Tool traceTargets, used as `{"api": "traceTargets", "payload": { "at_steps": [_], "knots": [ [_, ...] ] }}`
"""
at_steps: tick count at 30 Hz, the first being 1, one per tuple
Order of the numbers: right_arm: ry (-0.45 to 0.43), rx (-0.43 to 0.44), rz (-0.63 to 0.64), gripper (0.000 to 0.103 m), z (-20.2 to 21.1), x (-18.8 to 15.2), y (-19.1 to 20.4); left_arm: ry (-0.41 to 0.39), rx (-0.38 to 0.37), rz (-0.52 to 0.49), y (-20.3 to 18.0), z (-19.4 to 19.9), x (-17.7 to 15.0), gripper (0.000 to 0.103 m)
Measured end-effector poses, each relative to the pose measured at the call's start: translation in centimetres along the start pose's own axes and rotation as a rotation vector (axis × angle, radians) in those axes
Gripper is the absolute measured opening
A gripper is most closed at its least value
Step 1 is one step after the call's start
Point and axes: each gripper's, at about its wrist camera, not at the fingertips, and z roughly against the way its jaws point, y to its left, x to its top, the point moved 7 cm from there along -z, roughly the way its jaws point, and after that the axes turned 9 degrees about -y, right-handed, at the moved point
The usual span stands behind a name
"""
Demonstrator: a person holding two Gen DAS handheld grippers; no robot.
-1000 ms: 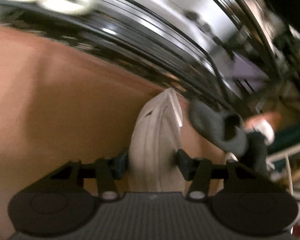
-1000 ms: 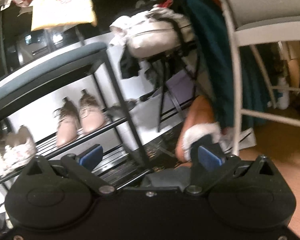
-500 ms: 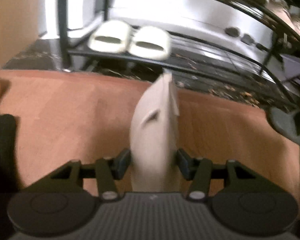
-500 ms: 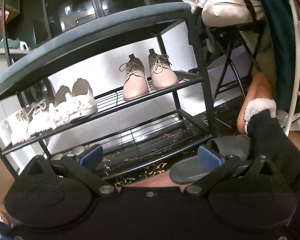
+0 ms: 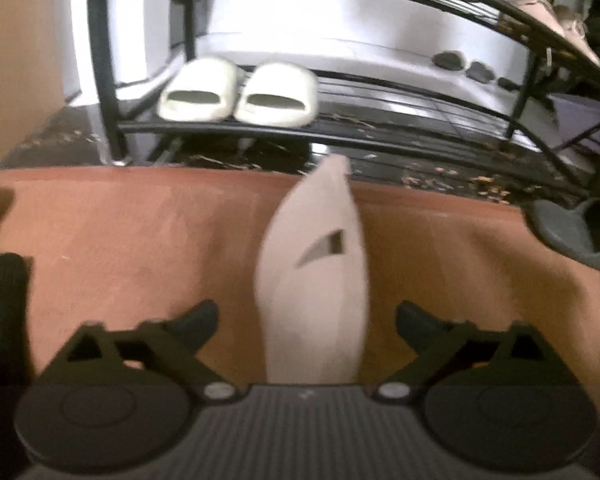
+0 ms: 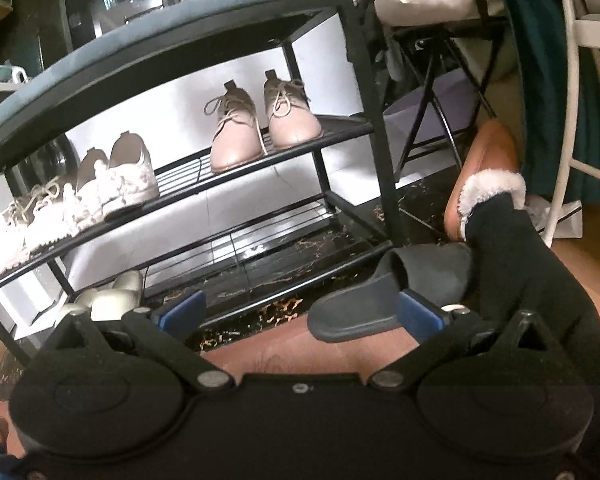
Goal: Organize scattered shoes
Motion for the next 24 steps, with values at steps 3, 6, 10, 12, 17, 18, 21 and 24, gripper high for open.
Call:
{"api": "traceTargets", "payload": {
  "at_steps": [3,6,10,12,17,18,21,24],
  "knots": [
    [0.012,0.061,0.021,0.103,-0.9,0.1,1.0,0.002,0.010,0.047,0.8,0.9,0.4,0.102],
    [-0.019,0.115,0.057,0.103,-1.2,0.1,2.4,-0.026,0.015,0.054,1.9,2.7,1.7,0.102],
    [-0.015,0.198,0.115,0.103,-1.6,-1.1,4.4,-0.067,0.005,0.052,4.0,4.4,3.8,0.102],
    [0.015,0.259,0.144,0.103,-1.7,-2.6,5.7,-0.088,0.011,0.067,5.3,4.8,4.4,0.102],
    [0.073,0.360,0.211,0.098,-1.8,-5.6,8.4,-0.103,0.073,0.128,8.6,4.3,4.0,0.102],
    [0.077,0.386,0.243,0.096,-1.7,-6.2,9.1,-0.099,0.089,0.150,9.1,4.1,3.6,0.102],
    [0.085,0.525,0.411,0.059,-0.8,-8.6,12.1,-0.101,0.133,0.187,10.2,3.7,3.0,0.102],
    [0.156,0.626,0.487,0.058,-0.8,-11.1,14.7,-0.123,0.186,0.209,11.1,3.4,3.1,0.102]
  ]
}}
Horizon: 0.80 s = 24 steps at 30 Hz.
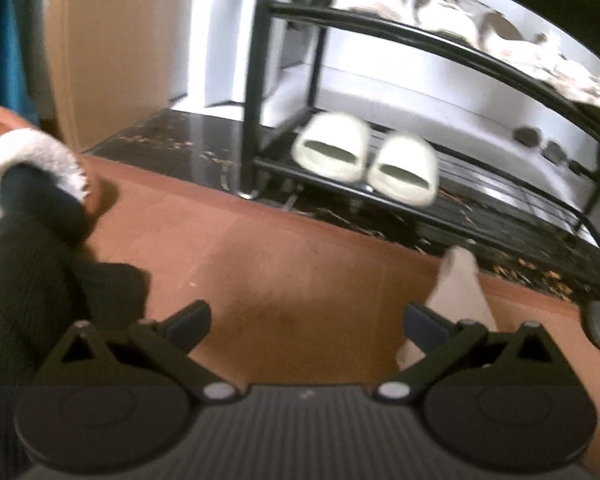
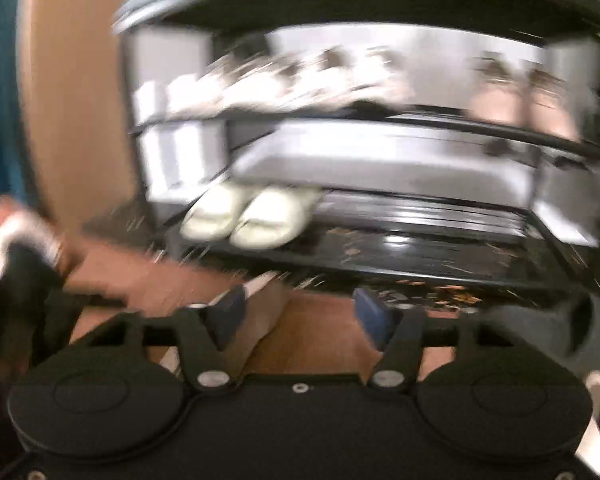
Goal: Organize scattered shoes
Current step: 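Grasp the set-down pale shoe with the right tool and lift it upright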
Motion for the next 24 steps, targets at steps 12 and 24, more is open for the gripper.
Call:
{"api": "traceTargets", "payload": {
  "at_steps": [12,24],
  "knots": [
    [0.140,0.060,0.007,0.066,-7.2,-2.3,5.8,-0.057,0.081,0.010,1.4,0.1,0.6,0.102],
    [0.188,0.076,-0.183,0.031,-6.7,-3.1,3.7,-0.043,0.106,0.066,1.4,-0.5,0.7,0.102]
  ]
}}
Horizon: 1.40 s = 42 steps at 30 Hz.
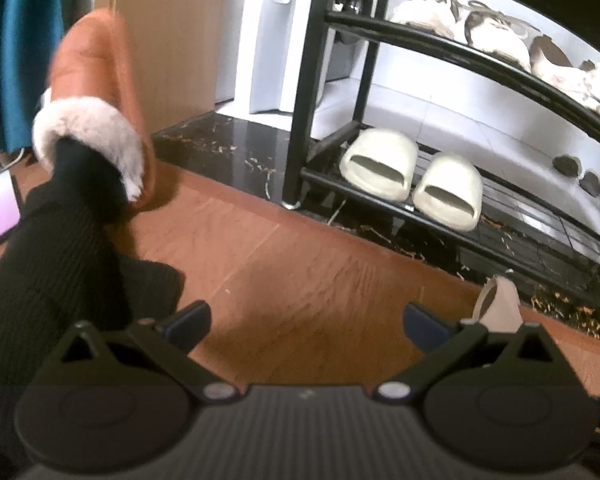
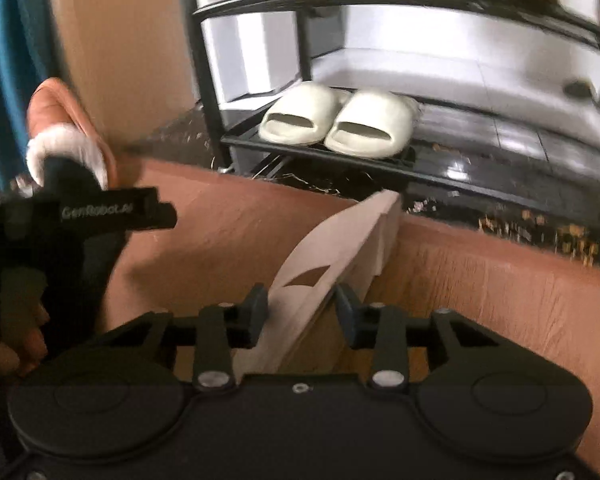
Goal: Organize scattered shoes
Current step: 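Grasp the set-down pale shoe with the right tool and lift it upright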
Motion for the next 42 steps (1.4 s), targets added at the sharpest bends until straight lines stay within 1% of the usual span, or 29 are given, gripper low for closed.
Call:
{"api": "traceTargets", "payload": {
  "at_steps": [1,3,5,6,8,12,15,18,19,21,22,23,25,27,30,31,34,36,37,38,42],
  "knots": [
    [0.002,0.000,-0.036,0.030,0.2,0.0,-0.5,-0.018,0.001,0.003,-0.1,0.1,0.2,0.102],
    [0.006,0.000,-0.104,0.030,0.5,0.1,-1.5,-0.032,-0.003,-0.031,-0.5,0.1,0.3,0.102],
    [0.001,-0.008,-0.121,0.029,0.9,0.0,-2.2,-0.029,0.006,-0.069,-0.6,0.1,0.1,0.102],
    [-0.004,-0.016,-0.127,0.029,1.3,-0.1,-2.7,-0.022,0.006,-0.071,-0.6,0.1,0.0,0.102],
    [-0.006,-0.036,-0.143,0.029,1.9,-0.3,-3.8,-0.024,0.007,-0.066,-0.4,0.3,0.0,0.102],
    [0.005,-0.097,-0.166,0.029,2.8,-1.1,-6.2,-0.050,0.019,-0.012,0.0,0.8,0.5,0.102],
    [0.025,-0.129,-0.190,0.029,2.6,-1.6,-7.2,-0.046,0.023,-0.048,-0.4,0.9,0.4,0.102],
    [0.044,-0.166,-0.216,0.030,2.4,-2.5,-8.2,-0.052,0.006,-0.048,-0.9,1.1,0.5,0.102],
    [0.045,-0.176,-0.217,0.032,2.5,-2.8,-8.4,-0.054,0.003,-0.054,-1.1,1.1,0.5,0.102],
    [0.037,-0.198,-0.207,0.052,2.7,-2.9,-8.4,-0.050,-0.010,-0.074,-1.6,1.0,0.4,0.102],
    [0.030,-0.206,-0.201,0.081,2.7,-2.8,-8.3,-0.047,-0.016,-0.079,-1.8,0.9,0.4,0.102],
    [0.013,-0.223,-0.188,0.101,2.8,-2.6,-8.1,-0.045,-0.020,-0.082,-1.9,0.8,0.3,0.102],
    [-0.022,-0.246,-0.155,0.100,2.7,-2.2,-7.7,-0.040,-0.028,-0.088,-2.1,0.4,0.2,0.102],
    [-0.015,-0.219,-0.094,0.100,1.5,-2.0,-6.7,-0.027,-0.028,-0.080,-2.1,0.0,0.1,0.102],
    [0.005,-0.227,0.006,0.098,-0.6,-2.0,-5.4,-0.020,-0.028,-0.068,-2.1,-0.5,0.0,0.102],
    [0.011,-0.239,0.034,0.095,-1.6,-2.0,-5.0,-0.017,-0.025,-0.066,-2.0,-0.6,-0.1,0.102],
    [0.034,-0.266,0.048,0.083,-3.0,-2.1,-4.9,-0.011,-0.021,-0.064,-1.9,-0.7,-0.2,0.102],
    [0.051,-0.255,0.031,0.081,-3.9,-2.4,-4.9,-0.016,-0.019,-0.059,-1.8,-0.7,-0.2,0.102],
    [0.047,-0.260,0.047,0.079,-4.0,-2.4,-4.7,-0.020,-0.018,-0.057,-1.8,-0.7,-0.1,0.102],
    [0.045,-0.260,0.049,0.077,-3.9,-2.3,-4.6,-0.021,-0.017,-0.057,-1.8,-0.6,-0.2,0.102],
    [0.033,-0.269,0.064,0.073,-3.0,-2.5,-5.1,-0.013,-0.026,-0.075,-2.4,-0.8,-0.5,0.102]
  ]
}}
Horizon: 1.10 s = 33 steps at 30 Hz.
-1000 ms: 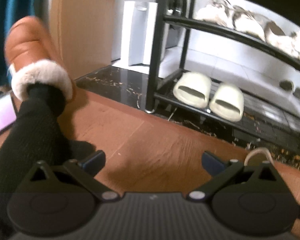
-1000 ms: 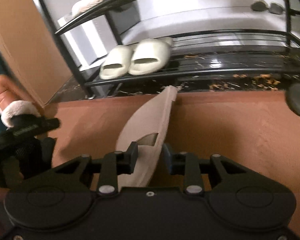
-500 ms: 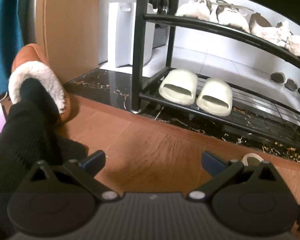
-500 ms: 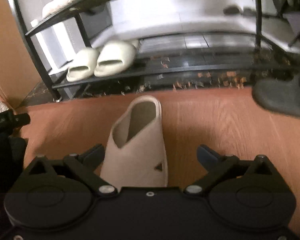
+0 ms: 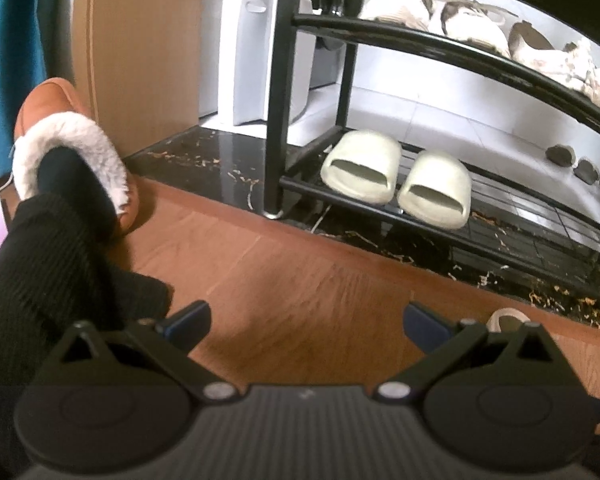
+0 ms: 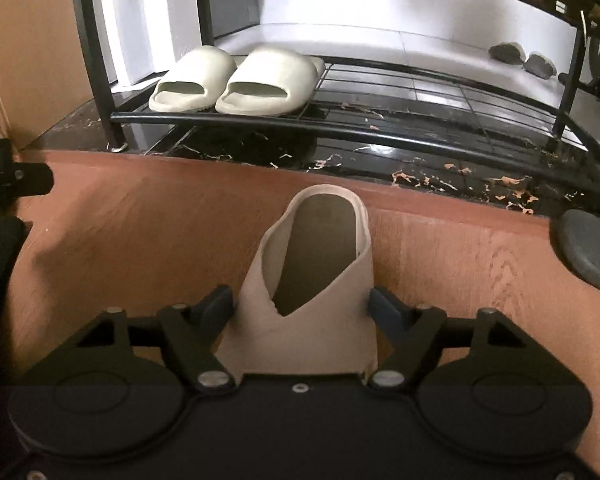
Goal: Organize scattered shoes
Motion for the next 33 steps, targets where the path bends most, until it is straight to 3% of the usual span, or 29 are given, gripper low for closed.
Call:
{"api": "traceTargets", "payload": {
  "at_steps": [6,12,13,14,15,20,23,24,29,30,33],
  "knots": [
    [0.007,-0.087,-0.063,0.072,0.8,-0.4,-3.3,-0.002,-0.003,-0.008,-0.1,0.0,-0.1,0.102],
    [-0.025,-0.126,-0.001,0.070,1.8,-1.0,-6.2,0.013,-0.031,0.000,-0.5,-0.2,-0.4,0.102],
    [-0.022,-0.116,-0.029,0.074,1.9,-0.9,-6.6,0.016,-0.043,0.000,-0.7,-0.2,-0.4,0.102],
    [-0.015,-0.119,-0.065,0.086,2.1,-0.7,-7.0,0.019,-0.055,0.001,-0.8,-0.3,-0.5,0.102],
    [-0.013,-0.122,-0.098,0.089,2.3,-0.5,-7.4,0.023,-0.072,0.001,-1.1,-0.3,-0.6,0.102],
    [-0.167,-0.103,-0.173,0.089,7.3,2.7,-8.7,0.041,-0.125,-0.027,-2.6,0.0,-1.0,0.102],
    [-0.298,-0.155,-0.224,0.089,12.2,4.7,-11.4,0.068,-0.156,0.004,-4.3,0.6,-1.2,0.102],
    [-0.366,-0.212,-0.243,0.089,14.9,5.4,-13.3,0.072,-0.185,0.015,-5.5,1.1,-1.1,0.102],
    [-0.479,-0.382,-0.335,0.089,21.5,5.7,-20.2,0.069,-0.394,-0.022,-14.4,4.4,-0.9,0.102],
    [-0.486,-0.417,-0.350,0.089,22.5,5.6,-21.6,0.090,-0.498,-0.038,-17.8,5.4,-1.6,0.102],
    [-0.492,-0.471,-0.399,0.091,24.4,5.3,-24.3,0.143,-0.712,-0.070,-23.9,7.3,-3.5,0.102]
  ]
}}
